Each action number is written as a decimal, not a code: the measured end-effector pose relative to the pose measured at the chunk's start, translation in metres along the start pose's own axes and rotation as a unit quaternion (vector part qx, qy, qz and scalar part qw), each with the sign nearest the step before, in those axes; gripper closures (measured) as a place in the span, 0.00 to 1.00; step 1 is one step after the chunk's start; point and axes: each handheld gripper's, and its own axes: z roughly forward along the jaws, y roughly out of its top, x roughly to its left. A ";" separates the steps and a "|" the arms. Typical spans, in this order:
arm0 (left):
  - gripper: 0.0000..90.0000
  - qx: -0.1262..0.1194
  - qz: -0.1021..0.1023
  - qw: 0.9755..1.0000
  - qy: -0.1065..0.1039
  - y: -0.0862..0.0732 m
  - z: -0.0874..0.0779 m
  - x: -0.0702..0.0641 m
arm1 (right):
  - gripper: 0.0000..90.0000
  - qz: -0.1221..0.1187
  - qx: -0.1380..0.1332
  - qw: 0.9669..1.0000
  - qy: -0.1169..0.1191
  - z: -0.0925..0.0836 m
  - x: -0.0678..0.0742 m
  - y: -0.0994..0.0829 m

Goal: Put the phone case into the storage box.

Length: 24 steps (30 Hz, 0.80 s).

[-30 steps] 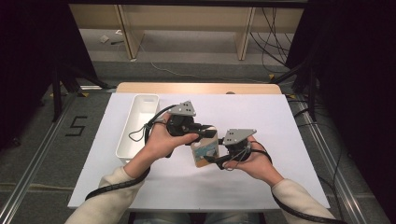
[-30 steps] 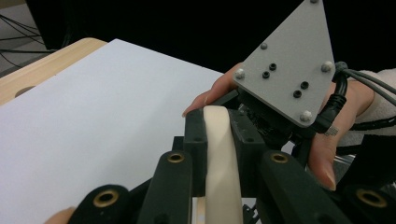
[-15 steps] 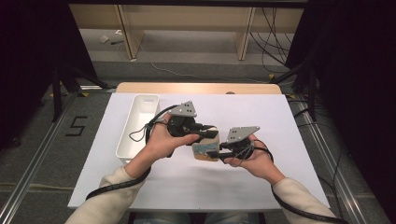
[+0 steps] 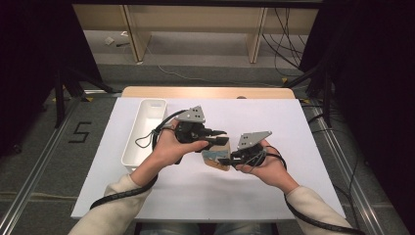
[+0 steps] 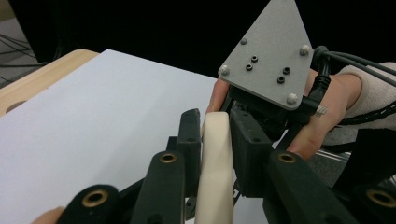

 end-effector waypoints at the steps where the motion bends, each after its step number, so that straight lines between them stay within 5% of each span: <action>1: 0.79 -0.004 0.008 1.000 0.001 0.000 0.000 0.000 | 0.89 0.001 0.001 1.000 0.001 0.000 0.000 0.000; 4: 0.59 -0.033 0.017 0.999 0.003 -0.001 0.000 0.003 | 0.89 -0.001 0.002 1.000 -0.002 0.000 0.001 0.001; 6: 0.39 -0.044 0.032 0.998 0.023 -0.001 0.000 0.004 | 0.89 0.001 0.000 1.000 -0.006 -0.001 0.001 0.002; 9: 0.27 -0.062 0.046 0.995 0.055 0.000 -0.002 0.002 | 0.89 0.010 -0.001 1.000 -0.018 -0.001 0.000 0.002; 18: 0.01 -0.072 0.048 0.987 0.134 -0.004 -0.003 0.002 | 0.89 0.045 -0.016 0.996 -0.074 -0.006 -0.005 0.000; 24: 0.00 -0.078 0.037 0.982 0.166 -0.008 0.001 0.002 | 0.89 0.063 -0.024 0.992 -0.105 -0.005 -0.006 0.000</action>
